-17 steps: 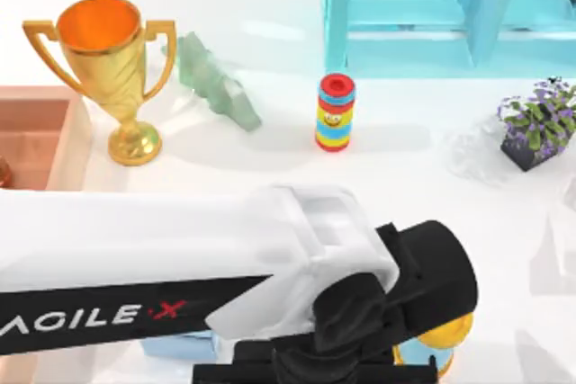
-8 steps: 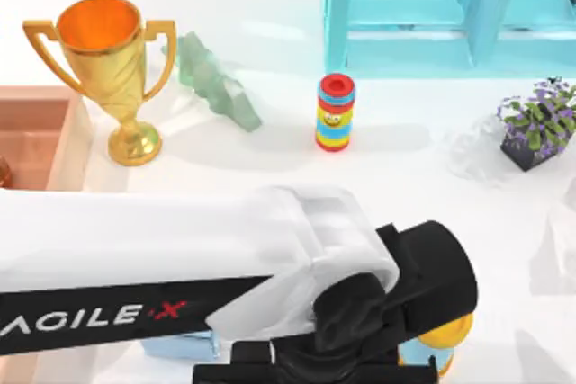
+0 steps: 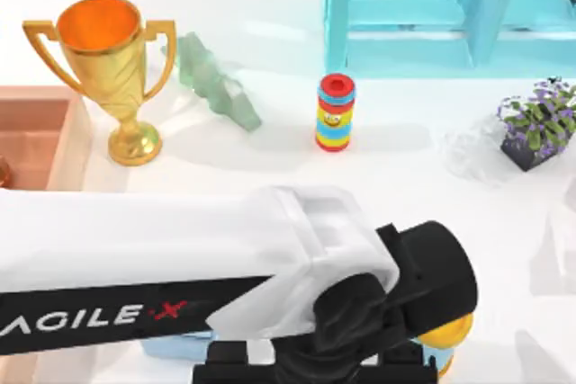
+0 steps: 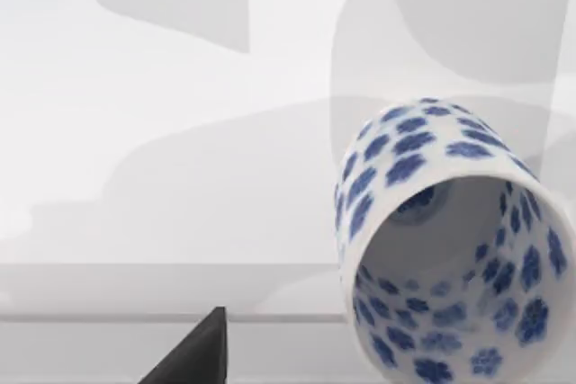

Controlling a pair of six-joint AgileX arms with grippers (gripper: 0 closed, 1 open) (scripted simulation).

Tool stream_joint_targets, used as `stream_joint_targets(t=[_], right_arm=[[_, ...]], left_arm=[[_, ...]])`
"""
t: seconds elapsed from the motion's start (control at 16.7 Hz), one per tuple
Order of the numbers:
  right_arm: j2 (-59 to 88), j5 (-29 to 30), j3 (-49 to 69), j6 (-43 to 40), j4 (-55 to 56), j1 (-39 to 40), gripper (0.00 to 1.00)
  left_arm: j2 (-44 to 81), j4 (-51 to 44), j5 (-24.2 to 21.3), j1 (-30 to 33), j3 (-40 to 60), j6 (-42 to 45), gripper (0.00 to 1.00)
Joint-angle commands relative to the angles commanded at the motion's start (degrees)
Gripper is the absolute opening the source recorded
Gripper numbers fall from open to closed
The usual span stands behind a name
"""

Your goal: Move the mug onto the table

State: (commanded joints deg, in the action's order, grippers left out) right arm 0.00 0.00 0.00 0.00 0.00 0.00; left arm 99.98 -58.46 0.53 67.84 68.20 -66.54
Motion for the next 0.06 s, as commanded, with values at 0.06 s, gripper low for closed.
stream_joint_targets(t=[0.06], right_arm=[[0.0, 0.0, 0.0, 0.0, 0.0, 0.0, 1.00]], left_arm=[[0.0, 0.0, 0.0, 0.0, 0.0, 0.0, 1.00]])
